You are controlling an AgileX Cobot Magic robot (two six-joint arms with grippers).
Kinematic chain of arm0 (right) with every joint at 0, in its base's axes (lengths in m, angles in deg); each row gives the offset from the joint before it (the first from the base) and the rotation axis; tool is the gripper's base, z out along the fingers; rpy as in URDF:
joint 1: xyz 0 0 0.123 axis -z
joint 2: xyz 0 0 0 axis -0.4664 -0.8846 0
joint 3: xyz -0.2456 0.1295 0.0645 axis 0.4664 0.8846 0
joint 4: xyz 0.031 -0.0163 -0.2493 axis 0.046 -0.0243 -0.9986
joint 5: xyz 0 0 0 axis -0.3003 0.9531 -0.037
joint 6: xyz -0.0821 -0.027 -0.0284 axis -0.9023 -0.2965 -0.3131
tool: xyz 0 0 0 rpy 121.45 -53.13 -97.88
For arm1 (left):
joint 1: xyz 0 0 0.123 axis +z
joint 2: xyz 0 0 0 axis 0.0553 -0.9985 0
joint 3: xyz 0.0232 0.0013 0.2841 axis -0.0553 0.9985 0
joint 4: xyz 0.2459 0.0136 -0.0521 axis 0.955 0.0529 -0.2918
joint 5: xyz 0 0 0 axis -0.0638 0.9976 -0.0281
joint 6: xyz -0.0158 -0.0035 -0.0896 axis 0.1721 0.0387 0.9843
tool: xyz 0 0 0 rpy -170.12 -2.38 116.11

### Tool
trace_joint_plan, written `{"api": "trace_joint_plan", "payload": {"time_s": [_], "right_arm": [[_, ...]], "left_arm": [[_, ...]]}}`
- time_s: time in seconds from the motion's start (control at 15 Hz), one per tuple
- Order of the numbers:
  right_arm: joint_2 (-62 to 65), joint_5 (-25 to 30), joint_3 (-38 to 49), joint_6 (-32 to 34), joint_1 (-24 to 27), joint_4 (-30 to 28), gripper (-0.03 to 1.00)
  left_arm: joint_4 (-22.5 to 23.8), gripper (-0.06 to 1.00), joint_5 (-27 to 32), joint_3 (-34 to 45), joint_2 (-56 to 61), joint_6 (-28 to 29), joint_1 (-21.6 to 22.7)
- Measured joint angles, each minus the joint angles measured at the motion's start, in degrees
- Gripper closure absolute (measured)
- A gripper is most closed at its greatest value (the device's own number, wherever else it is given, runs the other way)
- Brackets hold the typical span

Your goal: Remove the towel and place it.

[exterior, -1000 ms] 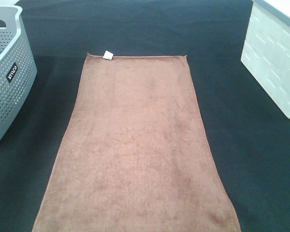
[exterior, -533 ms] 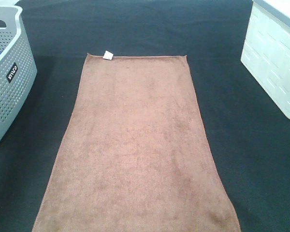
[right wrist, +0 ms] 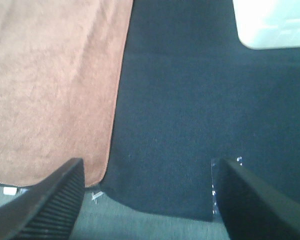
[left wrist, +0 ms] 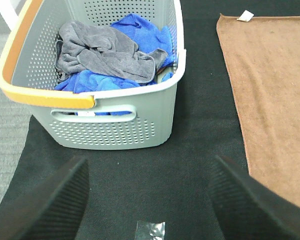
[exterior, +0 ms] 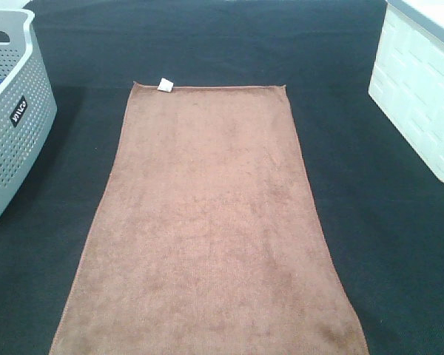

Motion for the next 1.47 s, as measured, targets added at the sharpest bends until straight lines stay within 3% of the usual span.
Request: {"api": "trace_joint_plan", "payload": {"time_s": [0.47, 1.27, 1.4, 1.47], "right_arm": [[21.1, -2.9, 12.9, -1.2, 0.0, 0.0, 0.26], [25.0, -7.0, 15.0, -5.6, 0.0, 0.6, 0.25], [25.0, -7.1, 15.0, -5.7, 0.0, 0.6, 0.13], [25.0, -7.1, 15.0, -5.6, 0.0, 0.5, 0.06]], "left_arm": [[-0.3, 0.29, 0.9, 14.6, 22.2, -0.2, 0.0], [-4.6, 0.29, 0.8, 16.6, 23.4, -4.5, 0.0], [-4.6, 0.22, 0.8, 16.6, 23.4, -4.5, 0.0], [-4.6, 0.05, 0.8, 16.6, 23.4, -4.5, 0.5]]}}
